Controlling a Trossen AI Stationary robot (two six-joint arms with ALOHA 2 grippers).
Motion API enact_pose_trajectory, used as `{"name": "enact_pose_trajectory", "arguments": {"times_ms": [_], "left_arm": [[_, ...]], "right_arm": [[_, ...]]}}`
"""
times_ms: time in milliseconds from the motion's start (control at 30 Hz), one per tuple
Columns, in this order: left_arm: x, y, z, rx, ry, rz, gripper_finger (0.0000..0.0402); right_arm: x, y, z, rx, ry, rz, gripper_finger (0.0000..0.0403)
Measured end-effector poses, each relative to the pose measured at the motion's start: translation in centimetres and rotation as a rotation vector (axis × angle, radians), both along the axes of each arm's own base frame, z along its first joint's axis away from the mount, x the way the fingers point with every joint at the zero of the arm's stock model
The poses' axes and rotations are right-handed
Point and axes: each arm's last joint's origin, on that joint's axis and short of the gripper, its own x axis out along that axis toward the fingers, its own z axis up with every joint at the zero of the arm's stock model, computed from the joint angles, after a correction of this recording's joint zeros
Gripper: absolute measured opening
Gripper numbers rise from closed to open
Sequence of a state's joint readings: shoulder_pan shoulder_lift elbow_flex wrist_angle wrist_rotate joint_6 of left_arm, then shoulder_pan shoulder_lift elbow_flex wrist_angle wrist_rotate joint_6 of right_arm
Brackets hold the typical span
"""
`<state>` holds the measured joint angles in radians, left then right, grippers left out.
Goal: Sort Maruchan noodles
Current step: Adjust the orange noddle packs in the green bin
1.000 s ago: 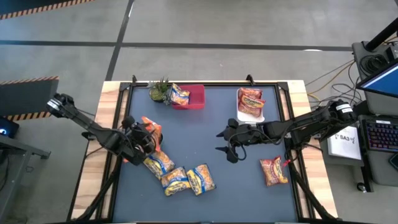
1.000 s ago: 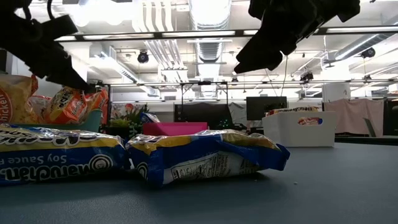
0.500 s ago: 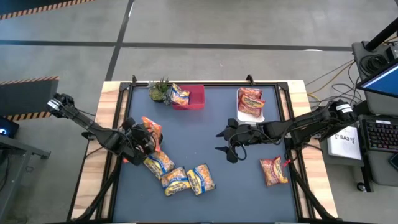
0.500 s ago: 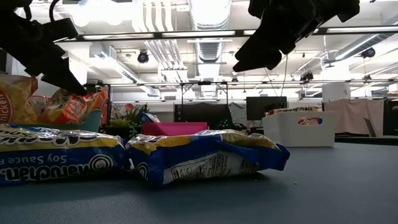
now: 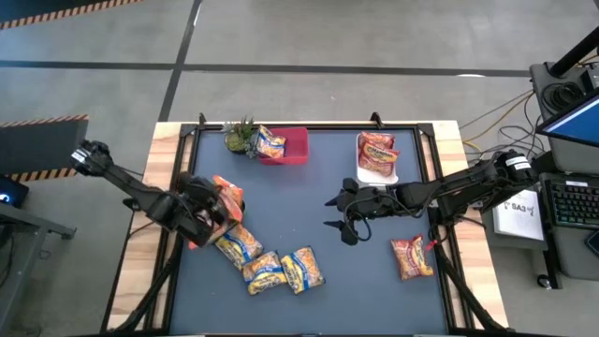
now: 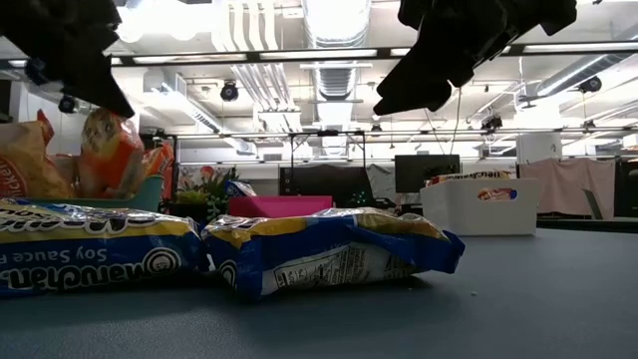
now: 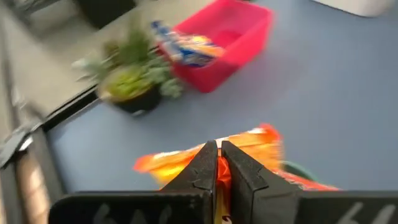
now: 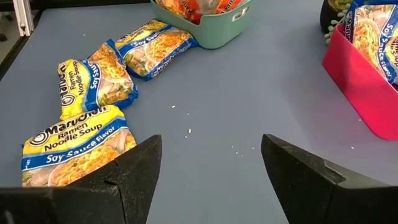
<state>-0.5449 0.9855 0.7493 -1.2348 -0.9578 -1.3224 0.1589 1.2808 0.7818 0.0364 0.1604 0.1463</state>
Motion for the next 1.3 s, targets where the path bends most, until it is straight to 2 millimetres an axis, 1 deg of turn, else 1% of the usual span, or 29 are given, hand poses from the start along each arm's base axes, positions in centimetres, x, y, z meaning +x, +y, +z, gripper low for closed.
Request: {"name": "enact_pose_trajectory", "arguments": {"times_ms": [100, 233, 500, 667, 833, 933, 1200, 1300], "left_arm": [[-1.0, 0.5, -0.1, -0.047, 0.002, 0.115, 0.0001], [-1.7, 0.8, -1.2, -0.107, -0.005, 0.212, 0.0], [-1.5, 0.7, -2.7, -0.154, -0.06, 0.253, 0.0], [-1.5, 0.7, -3.3, -0.175, -0.101, 0.288, 0.0], [-1.5, 0.7, -2.9, -0.179, -0.101, 0.291, 0.0], [-1.5, 0.7, -2.5, -0.171, -0.088, 0.289, 0.0008], [-1.6, 0.7, -2.0, -0.148, -0.055, 0.269, 0.0056], [-1.4, 0.6, -1.3, -0.137, -0.032, 0.236, 0.0074]], "right_arm": [[0.0, 0.0, 0.0, 0.0, 0.0, 0.0, 0.0265], [0.0, 0.0, 0.0, 0.0, 0.0, 0.0, 0.0265], [0.0, 0.0, 0.0, 0.0, -0.001, 0.0, 0.0265], [0.0, 0.0, 0.0, 0.0, -0.004, 0.0, 0.0265], [0.0, 0.0, 0.0, 0.001, -0.005, 0.0, 0.0265], [0.0, 0.0, 0.0, 0.001, -0.005, 0.0, 0.0265], [0.0, 0.0, 0.0, 0.001, -0.005, 0.0, 0.0265], [0.0, 0.0, 0.0, 0.0, -0.005, 0.0, 0.0265]]}}
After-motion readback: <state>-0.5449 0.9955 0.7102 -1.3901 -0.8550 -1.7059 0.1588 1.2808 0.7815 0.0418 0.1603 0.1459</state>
